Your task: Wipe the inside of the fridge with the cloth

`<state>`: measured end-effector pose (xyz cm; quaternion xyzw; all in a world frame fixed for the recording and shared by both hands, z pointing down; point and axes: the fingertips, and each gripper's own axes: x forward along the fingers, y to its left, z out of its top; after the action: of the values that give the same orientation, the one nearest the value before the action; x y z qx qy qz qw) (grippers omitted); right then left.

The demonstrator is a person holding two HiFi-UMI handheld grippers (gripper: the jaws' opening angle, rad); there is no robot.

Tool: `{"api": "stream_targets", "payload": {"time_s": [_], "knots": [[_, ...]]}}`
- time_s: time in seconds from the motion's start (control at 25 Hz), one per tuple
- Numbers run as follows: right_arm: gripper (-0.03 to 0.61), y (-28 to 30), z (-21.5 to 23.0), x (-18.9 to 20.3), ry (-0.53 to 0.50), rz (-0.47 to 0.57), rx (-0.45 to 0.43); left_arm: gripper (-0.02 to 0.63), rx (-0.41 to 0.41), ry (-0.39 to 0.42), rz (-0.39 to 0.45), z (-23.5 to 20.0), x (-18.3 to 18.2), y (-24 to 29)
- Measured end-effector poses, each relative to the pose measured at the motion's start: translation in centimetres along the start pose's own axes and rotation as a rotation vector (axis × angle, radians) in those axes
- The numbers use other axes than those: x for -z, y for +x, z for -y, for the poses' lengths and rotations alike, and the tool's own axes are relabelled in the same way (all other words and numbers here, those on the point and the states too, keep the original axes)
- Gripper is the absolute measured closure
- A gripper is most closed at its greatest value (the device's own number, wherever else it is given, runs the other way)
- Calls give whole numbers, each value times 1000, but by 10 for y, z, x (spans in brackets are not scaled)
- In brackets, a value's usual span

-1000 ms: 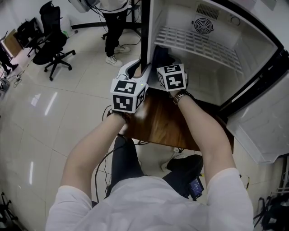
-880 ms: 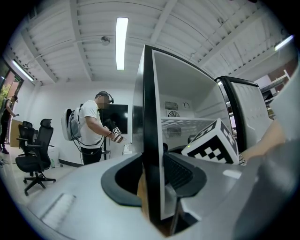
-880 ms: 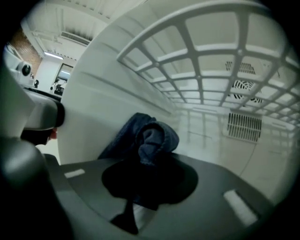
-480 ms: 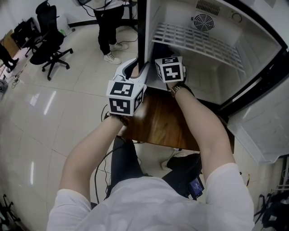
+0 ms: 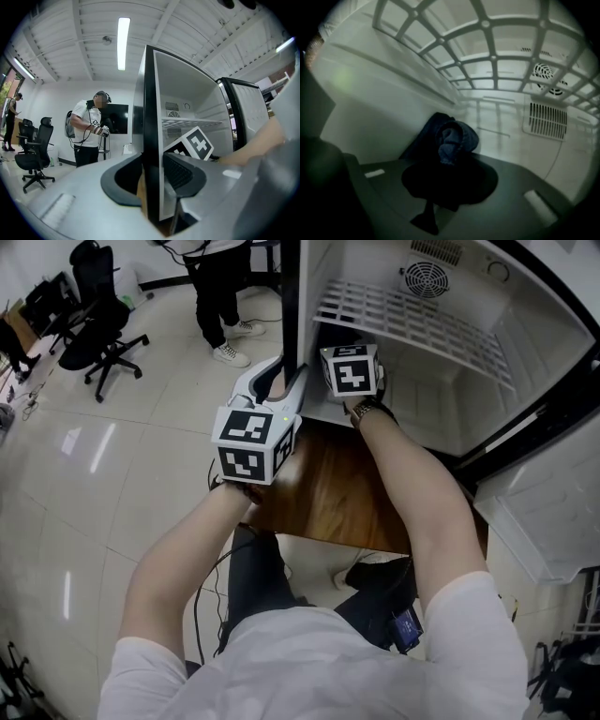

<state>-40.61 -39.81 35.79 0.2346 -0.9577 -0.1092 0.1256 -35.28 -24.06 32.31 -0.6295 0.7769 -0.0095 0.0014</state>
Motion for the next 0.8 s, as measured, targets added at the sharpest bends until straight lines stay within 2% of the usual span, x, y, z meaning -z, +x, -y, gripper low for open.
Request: {"api": "stream_targets", "payload": {"time_s": [0.32,0.8], "knots": [[503,11,10,6,27,-16,41,480,4,0,0,0,0,-1],[503,9,15,0,-11,-9,65,480,-1,3,9,-1,0,-1]]}}
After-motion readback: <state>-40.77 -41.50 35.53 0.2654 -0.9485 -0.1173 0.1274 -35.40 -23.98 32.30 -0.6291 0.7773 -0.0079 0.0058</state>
